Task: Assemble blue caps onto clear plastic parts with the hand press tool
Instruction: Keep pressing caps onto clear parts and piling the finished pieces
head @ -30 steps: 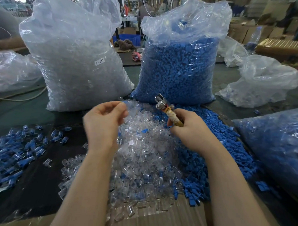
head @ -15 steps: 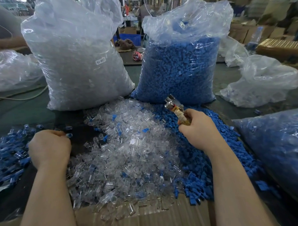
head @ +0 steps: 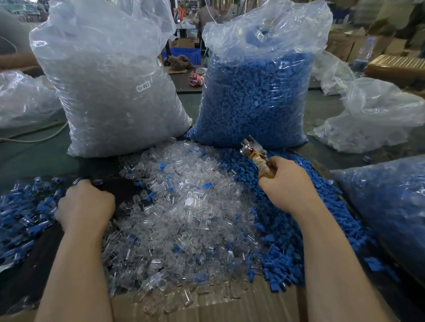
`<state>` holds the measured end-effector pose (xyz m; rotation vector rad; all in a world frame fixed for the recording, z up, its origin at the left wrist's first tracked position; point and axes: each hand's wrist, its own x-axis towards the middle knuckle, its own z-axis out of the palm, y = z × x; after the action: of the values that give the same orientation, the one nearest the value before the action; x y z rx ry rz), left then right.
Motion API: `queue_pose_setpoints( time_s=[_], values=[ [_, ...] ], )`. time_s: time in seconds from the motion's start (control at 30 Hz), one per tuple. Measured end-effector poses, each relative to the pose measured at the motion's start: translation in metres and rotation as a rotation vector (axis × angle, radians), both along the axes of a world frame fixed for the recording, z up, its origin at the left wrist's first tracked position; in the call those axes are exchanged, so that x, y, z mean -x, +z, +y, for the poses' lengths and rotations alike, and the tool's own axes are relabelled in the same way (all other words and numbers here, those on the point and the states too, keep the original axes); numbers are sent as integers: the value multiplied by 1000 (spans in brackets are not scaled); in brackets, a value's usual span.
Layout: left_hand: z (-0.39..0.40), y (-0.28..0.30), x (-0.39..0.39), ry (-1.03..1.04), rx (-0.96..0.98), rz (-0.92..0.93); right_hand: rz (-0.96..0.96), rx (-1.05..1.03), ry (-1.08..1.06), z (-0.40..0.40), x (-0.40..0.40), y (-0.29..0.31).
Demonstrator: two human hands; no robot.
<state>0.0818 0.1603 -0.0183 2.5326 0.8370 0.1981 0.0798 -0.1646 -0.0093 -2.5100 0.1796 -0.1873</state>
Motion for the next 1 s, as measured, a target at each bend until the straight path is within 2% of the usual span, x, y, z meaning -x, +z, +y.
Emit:
queue_pose_setpoints(
  time_s=[0.13,0.3,0.37,0.6,0.73,1.0],
  values=[
    [-7,1,-3,-112,35,-53,46,56,-108,-1,0,-2],
    [-34,3,-10,-272,133,115,172,169,-176,-2,4,-4],
    [-45,1,-11,-330,173,122,218,199,-161,0,5,-5],
    [-66,7,-4,-450,354,-68,265,278,-129,8,5,-5],
    [-82,15,-1,-521,378,-161,301,278,-154,10,4,-3],
    [-101,21,5,-637,409,-199,295,268,-148,10,5,-1]
  ],
)
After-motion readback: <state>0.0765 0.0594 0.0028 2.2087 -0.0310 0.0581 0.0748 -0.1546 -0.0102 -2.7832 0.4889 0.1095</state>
